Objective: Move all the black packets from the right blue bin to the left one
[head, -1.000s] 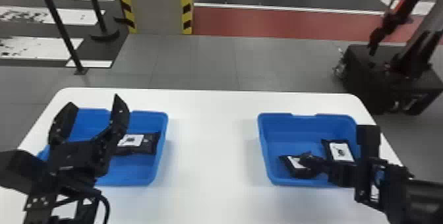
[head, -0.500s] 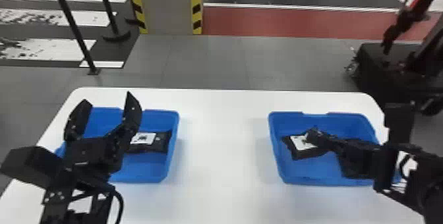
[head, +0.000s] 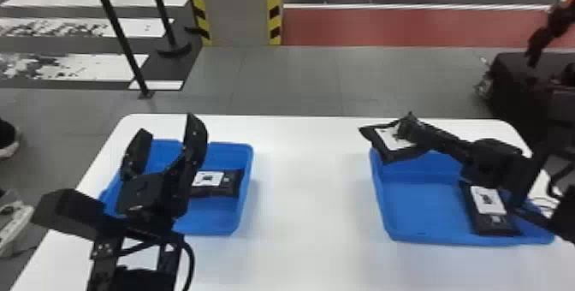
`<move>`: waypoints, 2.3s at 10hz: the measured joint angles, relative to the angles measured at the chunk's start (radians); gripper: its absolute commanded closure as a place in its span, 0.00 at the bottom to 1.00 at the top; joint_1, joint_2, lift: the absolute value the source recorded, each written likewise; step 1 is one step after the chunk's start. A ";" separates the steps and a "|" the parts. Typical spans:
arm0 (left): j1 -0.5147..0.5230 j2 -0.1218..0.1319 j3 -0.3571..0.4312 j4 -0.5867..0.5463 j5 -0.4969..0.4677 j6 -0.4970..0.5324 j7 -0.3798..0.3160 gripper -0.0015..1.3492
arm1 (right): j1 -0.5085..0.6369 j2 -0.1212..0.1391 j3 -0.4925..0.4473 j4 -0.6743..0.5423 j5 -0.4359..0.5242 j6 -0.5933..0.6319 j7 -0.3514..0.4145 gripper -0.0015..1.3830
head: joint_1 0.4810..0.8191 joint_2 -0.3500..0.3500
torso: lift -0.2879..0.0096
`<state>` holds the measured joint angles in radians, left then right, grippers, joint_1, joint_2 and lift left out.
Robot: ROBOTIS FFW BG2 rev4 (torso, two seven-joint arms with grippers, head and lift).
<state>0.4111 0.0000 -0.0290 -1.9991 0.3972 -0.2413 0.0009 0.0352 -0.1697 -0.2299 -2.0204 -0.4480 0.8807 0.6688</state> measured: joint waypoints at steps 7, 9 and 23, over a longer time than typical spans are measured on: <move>-0.026 0.043 -0.150 -0.190 0.302 0.292 -0.009 0.13 | -0.285 0.024 0.189 0.449 -0.155 -0.198 0.254 0.86 | 0.45 0.57 | 0.60; -0.028 0.051 -0.165 -0.231 0.307 0.380 -0.009 0.14 | -0.313 0.032 0.236 0.479 -0.172 -0.198 0.261 0.86 | 0.44 0.57 | 0.60; -0.052 0.049 -0.156 -0.248 0.200 0.556 0.010 0.90 | -0.396 0.050 0.419 0.598 -0.276 -0.198 0.265 0.84 | 0.53 0.67 | 0.60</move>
<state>0.3592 0.0491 -0.1849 -2.2469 0.5974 0.3148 0.0109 -0.3608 -0.1196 0.1889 -1.4225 -0.7237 0.6822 0.9336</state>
